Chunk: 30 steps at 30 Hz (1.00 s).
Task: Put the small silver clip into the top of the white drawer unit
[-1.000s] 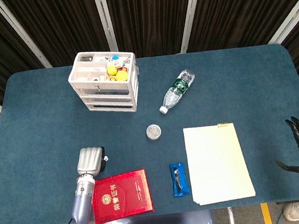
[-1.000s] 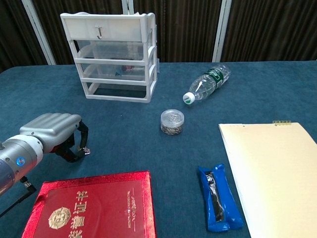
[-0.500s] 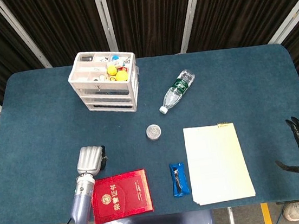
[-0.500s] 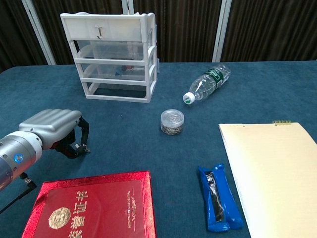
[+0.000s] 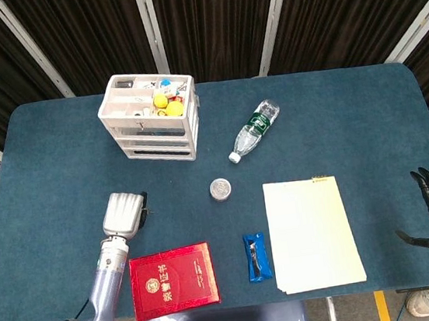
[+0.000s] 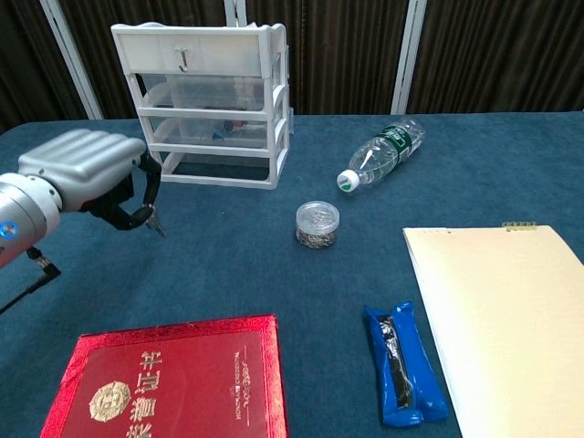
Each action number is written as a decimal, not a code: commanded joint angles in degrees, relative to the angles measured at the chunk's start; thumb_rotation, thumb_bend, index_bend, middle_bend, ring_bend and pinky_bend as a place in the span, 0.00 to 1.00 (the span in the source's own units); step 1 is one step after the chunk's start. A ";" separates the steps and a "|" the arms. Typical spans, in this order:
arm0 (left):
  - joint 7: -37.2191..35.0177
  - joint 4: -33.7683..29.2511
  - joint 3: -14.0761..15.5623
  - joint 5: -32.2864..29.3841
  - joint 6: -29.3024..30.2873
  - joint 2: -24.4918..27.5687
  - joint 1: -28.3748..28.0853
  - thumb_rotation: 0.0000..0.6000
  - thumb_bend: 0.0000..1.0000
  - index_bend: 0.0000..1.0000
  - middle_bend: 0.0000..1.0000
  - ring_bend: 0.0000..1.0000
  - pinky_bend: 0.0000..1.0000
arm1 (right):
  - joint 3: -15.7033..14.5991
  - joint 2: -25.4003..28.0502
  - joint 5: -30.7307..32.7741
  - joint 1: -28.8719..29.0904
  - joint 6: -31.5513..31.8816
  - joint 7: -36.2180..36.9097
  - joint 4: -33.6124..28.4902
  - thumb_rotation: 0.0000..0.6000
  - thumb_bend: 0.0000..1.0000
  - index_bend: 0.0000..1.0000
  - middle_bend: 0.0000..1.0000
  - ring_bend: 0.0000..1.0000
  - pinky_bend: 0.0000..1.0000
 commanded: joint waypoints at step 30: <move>-9.90 9.74 -7.15 3.61 -14.21 9.87 -12.28 1.00 0.44 0.58 1.00 0.88 0.78 | -0.06 0.37 0.67 -0.07 -0.62 0.27 -0.66 1.00 0.03 0.02 0.00 0.00 0.00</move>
